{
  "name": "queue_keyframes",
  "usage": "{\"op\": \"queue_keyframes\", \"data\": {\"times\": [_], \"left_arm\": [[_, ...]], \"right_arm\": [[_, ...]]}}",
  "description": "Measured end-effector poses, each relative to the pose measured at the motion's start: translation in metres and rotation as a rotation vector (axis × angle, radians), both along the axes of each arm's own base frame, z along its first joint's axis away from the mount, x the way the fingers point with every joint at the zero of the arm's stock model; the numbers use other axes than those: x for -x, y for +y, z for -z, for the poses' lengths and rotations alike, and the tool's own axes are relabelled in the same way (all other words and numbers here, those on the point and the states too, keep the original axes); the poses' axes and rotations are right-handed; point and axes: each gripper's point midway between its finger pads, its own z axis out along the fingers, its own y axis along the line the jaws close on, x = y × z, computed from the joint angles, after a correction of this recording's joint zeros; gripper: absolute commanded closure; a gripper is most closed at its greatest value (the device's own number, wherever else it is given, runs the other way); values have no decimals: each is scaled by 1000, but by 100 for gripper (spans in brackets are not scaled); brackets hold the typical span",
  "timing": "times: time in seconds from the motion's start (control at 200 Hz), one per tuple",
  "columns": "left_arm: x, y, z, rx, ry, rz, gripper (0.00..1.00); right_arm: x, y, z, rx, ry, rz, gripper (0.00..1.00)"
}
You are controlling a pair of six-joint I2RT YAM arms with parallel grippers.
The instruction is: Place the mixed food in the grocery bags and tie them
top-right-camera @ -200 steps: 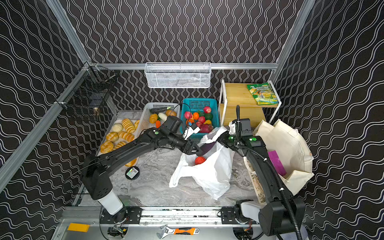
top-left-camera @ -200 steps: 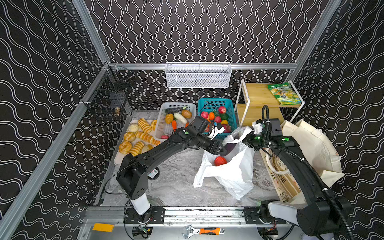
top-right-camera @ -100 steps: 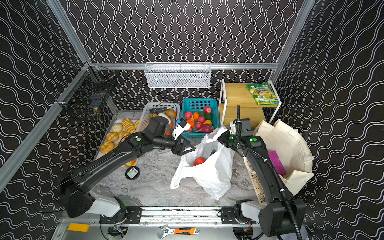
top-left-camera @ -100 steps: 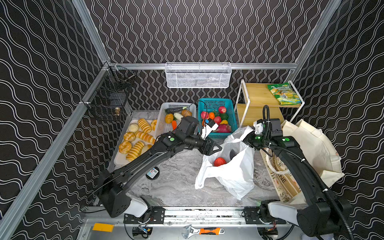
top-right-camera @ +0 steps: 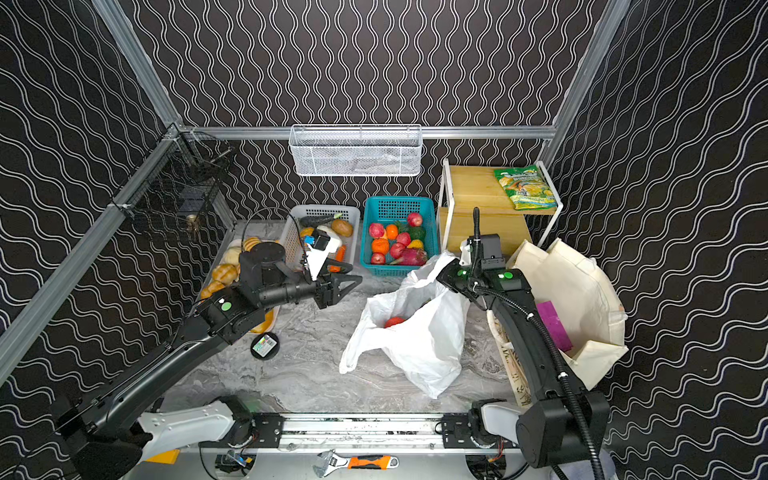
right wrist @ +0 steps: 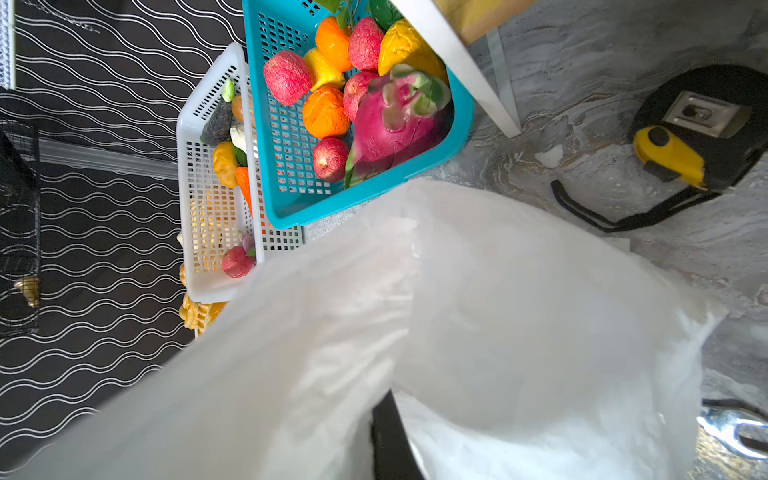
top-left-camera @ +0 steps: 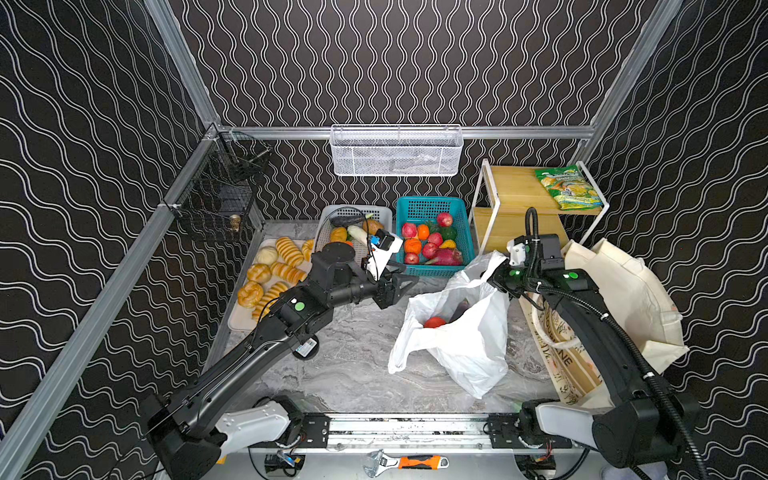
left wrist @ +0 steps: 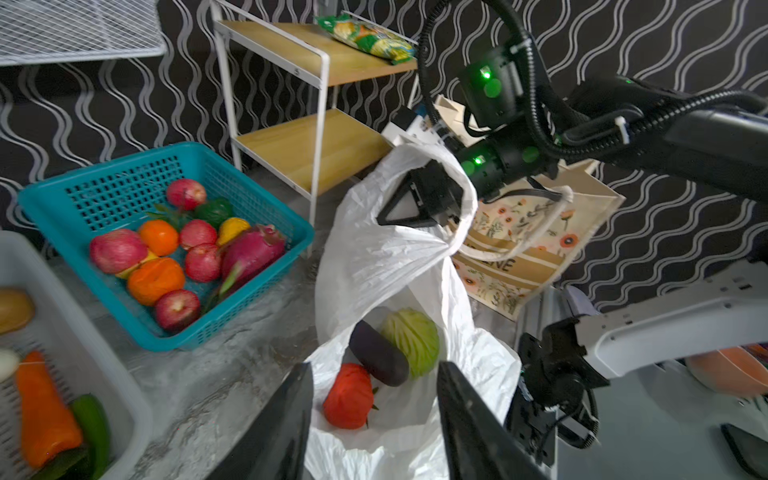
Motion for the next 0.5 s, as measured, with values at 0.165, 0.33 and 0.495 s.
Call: {"op": "queue_keyframes", "data": {"times": [0.165,0.33,0.495], "left_arm": [[-43,39,12,-25,44,-216,58],[-92,81,49,-75,212,-408,50],[-124,107,99,-156,394,-510,41]], "right_arm": [[1,-1,1,-1,4,6,100],[3,-1,-3,-4,-10,7,100],[5,-1,-8,-7,-23,6,100]]}}
